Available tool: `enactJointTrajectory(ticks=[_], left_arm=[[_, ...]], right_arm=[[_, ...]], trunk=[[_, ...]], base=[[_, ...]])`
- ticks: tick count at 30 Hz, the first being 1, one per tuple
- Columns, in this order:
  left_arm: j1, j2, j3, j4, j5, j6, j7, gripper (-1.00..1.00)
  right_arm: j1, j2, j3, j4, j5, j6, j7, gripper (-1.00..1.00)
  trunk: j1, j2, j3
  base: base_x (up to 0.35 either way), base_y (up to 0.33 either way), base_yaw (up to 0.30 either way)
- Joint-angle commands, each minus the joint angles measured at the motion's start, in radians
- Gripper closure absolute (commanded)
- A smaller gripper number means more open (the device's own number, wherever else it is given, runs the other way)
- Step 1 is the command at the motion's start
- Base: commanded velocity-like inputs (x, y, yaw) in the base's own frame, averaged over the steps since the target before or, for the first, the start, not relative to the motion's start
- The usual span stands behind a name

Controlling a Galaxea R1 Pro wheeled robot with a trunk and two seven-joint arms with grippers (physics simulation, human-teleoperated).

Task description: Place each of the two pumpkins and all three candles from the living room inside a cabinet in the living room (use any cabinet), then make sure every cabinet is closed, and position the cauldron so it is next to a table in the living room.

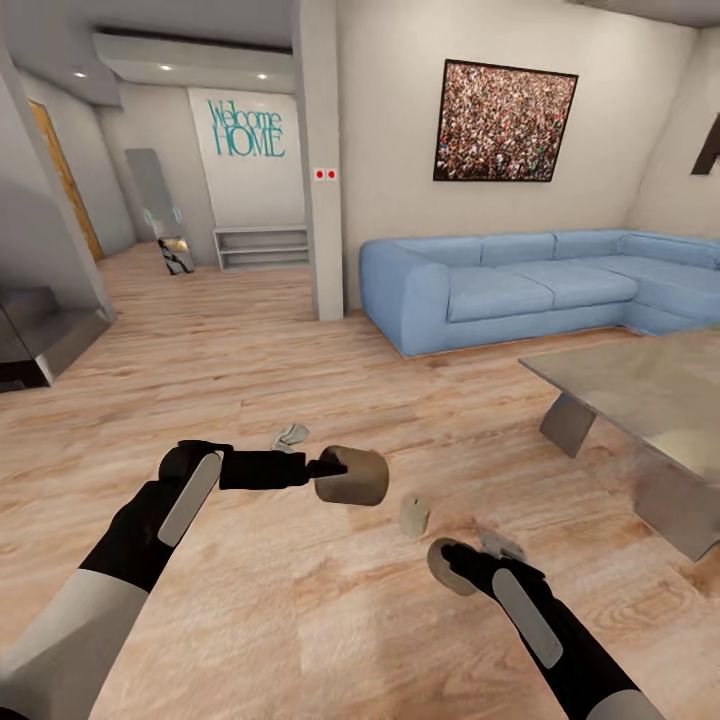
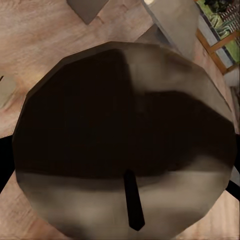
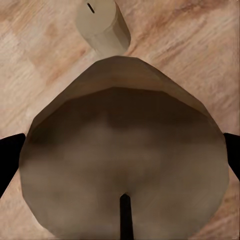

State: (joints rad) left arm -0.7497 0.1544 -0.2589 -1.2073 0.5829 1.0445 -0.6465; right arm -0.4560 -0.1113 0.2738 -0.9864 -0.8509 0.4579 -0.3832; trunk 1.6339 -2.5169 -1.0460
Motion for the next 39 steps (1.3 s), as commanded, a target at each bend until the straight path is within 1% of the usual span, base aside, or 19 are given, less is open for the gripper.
enactJointTrajectory(ticks=[1, 3, 6, 8, 9, 10, 11, 12, 13, 15, 16, 18, 20, 25, 32, 39], left_arm=[[0.0, 0.001, -0.001, 0.0, 0.001, 0.003, -0.006, 1.0], [0.0, 0.001, -0.002, -0.001, 0.001, 0.003, -0.005, 1.0], [-0.001, 0.001, -0.002, -0.001, 0.0, 0.003, -0.005, 1.0], [-0.001, 0.001, -0.002, -0.001, 0.0, 0.003, -0.005, 1.0], [-0.001, 0.001, -0.002, -0.001, 0.0, 0.003, -0.005, 1.0], [-0.001, 0.001, -0.002, -0.001, 0.0, 0.003, -0.005, 1.0], [0.0, 0.001, -0.002, 0.0, 0.0, 0.003, -0.005, 1.0], [0.0, 0.001, -0.002, 0.0, 0.0, 0.003, -0.005, 1.0], [0.0, 0.001, -0.002, -0.001, 0.0, 0.003, -0.005, 1.0], [0.0, 0.002, -0.002, 0.0, 0.0, 0.003, -0.005, 1.0], [0.0, 0.002, -0.002, 0.0, 0.0, 0.003, -0.005, 1.0], [0.0, 0.002, -0.002, 0.0, 0.0, 0.003, -0.005, 1.0], [0.0, 0.002, -0.002, -0.001, 0.0, 0.003, -0.005, 1.0], [-0.001, 0.002, -0.002, -0.001, 0.0, 0.003, -0.006, 1.0], [-0.001, 0.002, -0.002, -0.001, 0.0, 0.003, -0.007, 1.0], [0.0, 0.002, -0.002, -0.006, 0.001, 0.003, -0.009, 1.0]], right_arm=[[0.003, -0.009, 0.003, -0.002, -0.01, 0.001, 0.013, 1.0], [0.015, -0.023, 0.002, -0.002, -0.01, 0.0, 0.062, 1.0], [0.021, -0.03, -0.017, -0.002, -0.01, 0.0, 0.097, 1.0], [0.024, -0.032, -0.039, -0.002, -0.011, 0.001, 0.123, 1.0], [0.026, -0.034, -0.052, -0.002, -0.011, 0.002, 0.148, 1.0], [0.028, -0.034, -0.057, -0.002, -0.01, 0.003, 0.163, 1.0], [0.035, -0.036, -0.066, -0.003, -0.01, 0.004, 0.197, 1.0], [0.039, -0.038, -0.072, -0.003, -0.01, 0.004, 0.214, 1.0], [0.046, -0.04, -0.086, -0.003, -0.01, 0.006, 0.247, 1.0], [0.052, -0.041, -0.104, -0.003, -0.01, 0.007, 0.28, 1.0], [0.056, -0.044, -0.123, -0.003, -0.01, 0.009, 0.31, 1.0], [0.065, -0.047, -0.143, -0.003, -0.01, 0.01, 0.346, 1.0], [0.071, -0.049, -0.153, -0.003, -0.01, 0.011, 0.366, 1.0], [0.077, -0.05, -0.161, -0.003, -0.01, 0.012, 0.382, 1.0], [0.079, -0.049, -0.163, -0.003, -0.009, 0.013, 0.386, 1.0], [0.079, -0.049, -0.163, -0.003, -0.009, 0.013, 0.386, 1.0]], trunk=[[-0.001, 0.0, 0.004], [-0.002, 0.0, 0.014], [-0.003, 0.001, 0.029], [-0.004, 0.002, 0.039], [-0.005, 0.002, 0.045], [-0.005, 0.002, 0.05], [-0.006, 0.002, 0.055], [-0.006, 0.002, 0.06], [-0.006, 0.003, 0.065], [-0.007, 0.003, 0.075], [-0.008, 0.003, 0.08], [-0.009, 0.004, 0.09], [-0.01, 0.004, 0.1], [-0.012, 0.005, 0.124], [-0.015, 0.007, 0.151], [-0.015, 0.007, 0.152]], base=[[-0.249, 0.207, -0.223], [-0.249, 0.207, -0.223], [-0.239, 0.196, -0.222], [-0.195, 0.153, -0.221], [-0.158, 0.106, -0.221], [-0.145, 0.085, -0.221], [-0.126, 0.054, -0.219], [-0.118, 0.043, -0.219], [-0.105, 0.028, -0.217], [-0.098, 0.02, -0.216], [-0.091, 0.011, -0.214], [-0.087, 0.007, -0.212], [-0.083, 0.004, -0.209], [-0.08, 0.001, -0.14], [-0.016, 0.0, -0.011], [-0.001, 0.0, -0.013]])
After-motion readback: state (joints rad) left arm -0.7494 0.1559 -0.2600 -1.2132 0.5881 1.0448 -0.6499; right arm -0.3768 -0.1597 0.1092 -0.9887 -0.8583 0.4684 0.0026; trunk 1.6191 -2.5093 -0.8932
